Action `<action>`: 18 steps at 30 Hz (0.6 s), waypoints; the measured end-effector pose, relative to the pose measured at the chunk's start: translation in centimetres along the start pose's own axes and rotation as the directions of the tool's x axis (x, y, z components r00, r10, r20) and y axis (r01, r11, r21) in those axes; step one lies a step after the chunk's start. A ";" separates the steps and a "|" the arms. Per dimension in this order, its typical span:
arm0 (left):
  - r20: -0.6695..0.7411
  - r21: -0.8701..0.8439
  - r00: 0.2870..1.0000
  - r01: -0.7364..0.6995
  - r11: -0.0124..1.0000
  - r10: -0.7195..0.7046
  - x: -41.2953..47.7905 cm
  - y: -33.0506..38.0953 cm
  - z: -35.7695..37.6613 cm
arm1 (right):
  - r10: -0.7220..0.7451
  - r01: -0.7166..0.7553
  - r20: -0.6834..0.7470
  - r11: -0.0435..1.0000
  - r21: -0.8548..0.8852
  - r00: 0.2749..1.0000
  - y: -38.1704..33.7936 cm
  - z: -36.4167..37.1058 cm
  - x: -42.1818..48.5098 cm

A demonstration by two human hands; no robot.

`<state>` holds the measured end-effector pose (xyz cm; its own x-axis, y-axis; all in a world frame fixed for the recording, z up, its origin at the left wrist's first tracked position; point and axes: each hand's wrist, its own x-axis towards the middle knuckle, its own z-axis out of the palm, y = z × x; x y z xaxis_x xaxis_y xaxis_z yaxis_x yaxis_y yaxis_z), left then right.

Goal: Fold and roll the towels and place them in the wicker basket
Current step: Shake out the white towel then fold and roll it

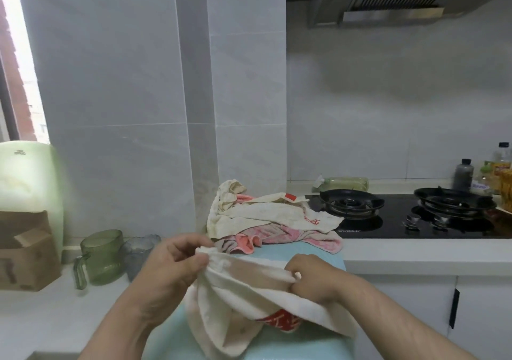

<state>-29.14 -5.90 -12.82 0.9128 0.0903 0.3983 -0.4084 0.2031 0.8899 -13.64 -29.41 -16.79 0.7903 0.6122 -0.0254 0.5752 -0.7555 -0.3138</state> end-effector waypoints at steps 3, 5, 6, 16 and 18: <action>-0.044 -0.087 0.998 -0.039 0.995 0.035 -0.4 1.6 -1.7 | -0.019 0.009 0.135 0.997 0.072 0.991 -0.9 -0.3 -1.1; -0.077 -0.095 0.996 -0.049 0.994 0.042 -0.9 1.9 -3.7 | -0.011 -0.030 0.198 0.979 0.203 0.980 -1.8 -0.1 -1.9; -0.080 -0.104 0.996 -0.044 0.994 0.036 -1.3 2.0 -4.8 | 0.016 -0.079 0.211 0.953 0.294 0.977 -2.3 0.0 -2.3; -0.156 -0.134 0.975 0.139 0.981 -0.160 -4.6 -0.9 -9.5 | 0.094 -0.110 0.065 0.941 0.321 0.993 -6.5 2.7 1.5; -0.152 -0.123 0.976 0.134 0.983 -0.153 -4.7 -0.8 -9.5 | 0.067 -0.087 0.129 0.983 0.163 0.989 -7.9 2.0 2.2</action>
<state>-33.11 2.75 -17.53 0.9538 0.2056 0.2192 -0.2787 0.3323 0.9011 -16.84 -21.67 -16.26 0.7928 0.5857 -0.1688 0.4618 -0.7579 -0.4608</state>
